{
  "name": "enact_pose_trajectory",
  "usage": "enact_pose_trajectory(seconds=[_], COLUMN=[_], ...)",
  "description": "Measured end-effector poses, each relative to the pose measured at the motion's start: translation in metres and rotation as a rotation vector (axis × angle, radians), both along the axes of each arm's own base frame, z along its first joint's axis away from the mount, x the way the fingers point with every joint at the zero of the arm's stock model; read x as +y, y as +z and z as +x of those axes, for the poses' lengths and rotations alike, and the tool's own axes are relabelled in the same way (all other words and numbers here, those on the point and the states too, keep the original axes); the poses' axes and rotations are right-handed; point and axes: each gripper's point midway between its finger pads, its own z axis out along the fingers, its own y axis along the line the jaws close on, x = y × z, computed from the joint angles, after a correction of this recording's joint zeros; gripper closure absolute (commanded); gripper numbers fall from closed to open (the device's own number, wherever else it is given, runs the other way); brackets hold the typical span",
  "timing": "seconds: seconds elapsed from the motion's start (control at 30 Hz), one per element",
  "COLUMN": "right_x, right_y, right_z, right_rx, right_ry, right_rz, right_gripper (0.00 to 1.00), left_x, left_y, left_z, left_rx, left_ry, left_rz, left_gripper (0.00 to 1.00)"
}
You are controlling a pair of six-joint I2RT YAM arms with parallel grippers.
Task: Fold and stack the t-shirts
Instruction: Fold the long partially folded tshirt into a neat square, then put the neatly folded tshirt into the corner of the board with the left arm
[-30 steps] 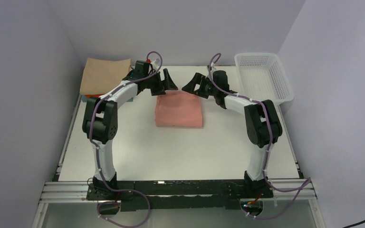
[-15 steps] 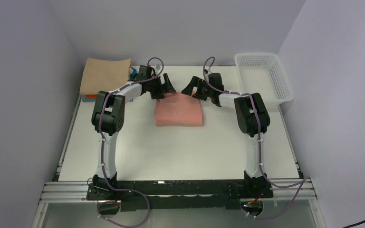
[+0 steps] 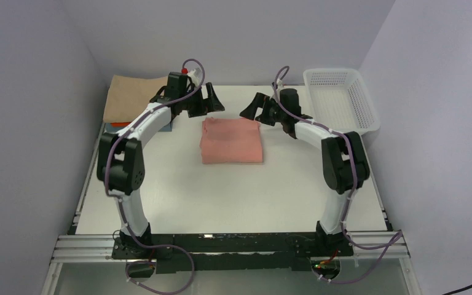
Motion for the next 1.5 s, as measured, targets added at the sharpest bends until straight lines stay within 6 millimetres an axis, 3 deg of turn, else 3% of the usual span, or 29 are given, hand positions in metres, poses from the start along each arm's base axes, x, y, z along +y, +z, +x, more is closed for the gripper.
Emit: enact_pose_trajectory(seconds=[0.13,0.2,0.27,0.33,0.43,0.53,0.63,0.93,1.1,1.2,1.3,1.4,1.5], right_x=[0.005,0.012,0.021,0.026,0.026,0.022,0.015,-0.007,-0.027,-0.043,-0.06,-0.08,-0.101], right_y=[0.051,0.059,0.051,0.032,-0.01,-0.041,-0.053,-0.057,-0.056,-0.045,-0.016,0.024,0.056], right_z=[-0.037,-0.052,-0.069,-0.082,-0.099,-0.114,-0.123,-0.121,-0.118,-0.119,-0.118,-0.117,-0.118], right_rx=[-0.076,-0.086,-0.052,0.008,0.138,0.224,0.253,0.201,0.175,0.144,0.067,-0.047,-0.139], right_ry=[0.055,0.097,0.141,0.161,0.154,0.135,0.121,0.082,0.013,-0.036,-0.099,-0.187,-0.276], right_rz=[0.123,0.189,0.248,0.28,0.304,0.306,0.303,0.286,0.183,0.097,0.021,-0.033,-0.074], right_gripper=[0.0,0.0,0.0,0.0,0.0,0.0,0.0,0.0,0.0,0.0,0.0,0.0,0.0], left_x=[-0.016,-0.028,-0.039,-0.043,-0.04,-0.034,-0.028,-0.022,-0.016,-0.008,0.003,0.014,0.024], left_y=[0.056,0.06,0.044,0.014,-0.031,-0.063,-0.093,-0.096,-0.09,-0.082,-0.062,-0.038,-0.027], left_z=[-0.038,-0.053,-0.066,-0.08,-0.098,-0.114,-0.131,-0.134,-0.138,-0.142,-0.139,-0.121,-0.096], left_rx=[-0.126,-0.14,-0.109,-0.036,0.081,0.155,0.222,0.18,0.176,0.164,0.101,0.024,-0.017], left_ry=[-0.07,-0.111,-0.146,-0.158,-0.152,-0.137,-0.133,-0.152,-0.139,-0.123,-0.089,-0.035,0.015], left_rz=[-0.084,-0.128,-0.161,-0.172,-0.17,-0.159,-0.149,-0.202,-0.183,-0.141,-0.074,0.004,0.058], left_gripper=[0.01,0.01,0.01,0.01,0.01,0.01,0.01,0.0,0.01,0.01,0.01,0.01,0.01])
